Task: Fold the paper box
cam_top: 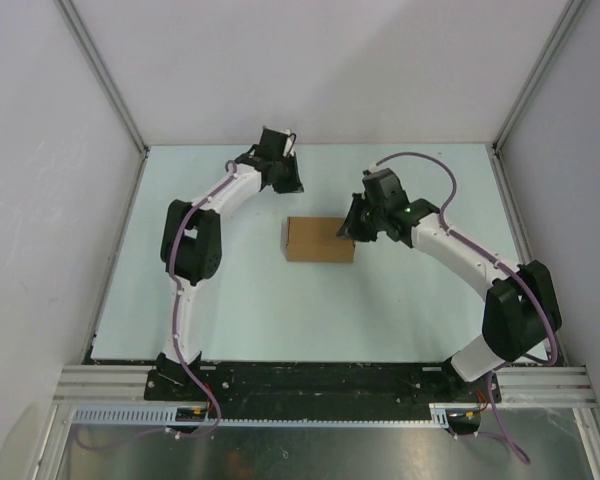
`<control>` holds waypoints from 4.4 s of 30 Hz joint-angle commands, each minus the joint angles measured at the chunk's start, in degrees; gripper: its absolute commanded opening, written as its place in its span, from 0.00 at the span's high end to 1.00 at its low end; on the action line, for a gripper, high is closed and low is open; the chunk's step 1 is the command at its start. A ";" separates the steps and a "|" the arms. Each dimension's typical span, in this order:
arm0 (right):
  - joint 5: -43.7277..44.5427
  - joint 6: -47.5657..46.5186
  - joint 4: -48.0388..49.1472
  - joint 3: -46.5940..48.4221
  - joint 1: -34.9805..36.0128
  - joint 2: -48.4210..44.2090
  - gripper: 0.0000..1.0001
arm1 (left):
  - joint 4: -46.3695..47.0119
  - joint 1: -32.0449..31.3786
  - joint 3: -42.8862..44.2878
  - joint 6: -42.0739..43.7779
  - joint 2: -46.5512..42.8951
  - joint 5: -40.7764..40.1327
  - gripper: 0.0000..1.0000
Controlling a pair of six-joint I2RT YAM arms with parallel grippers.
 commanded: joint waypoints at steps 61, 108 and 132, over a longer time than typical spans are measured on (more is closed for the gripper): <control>0.11 12.30 -1.34 -5.33 4.13 14.79 1.00 | -1.49 -9.27 -37.60 -1.23 -21.40 8.76 1.00; 1.96 -11.78 6.57 14.44 -9.76 32.35 1.00 | -4.04 0.75 -26.27 -5.89 -12.27 -0.65 0.99; -3.49 -15.56 2.88 25.35 -2.47 39.48 1.00 | -3.87 -2.15 -18.18 -5.54 -5.32 1.55 1.00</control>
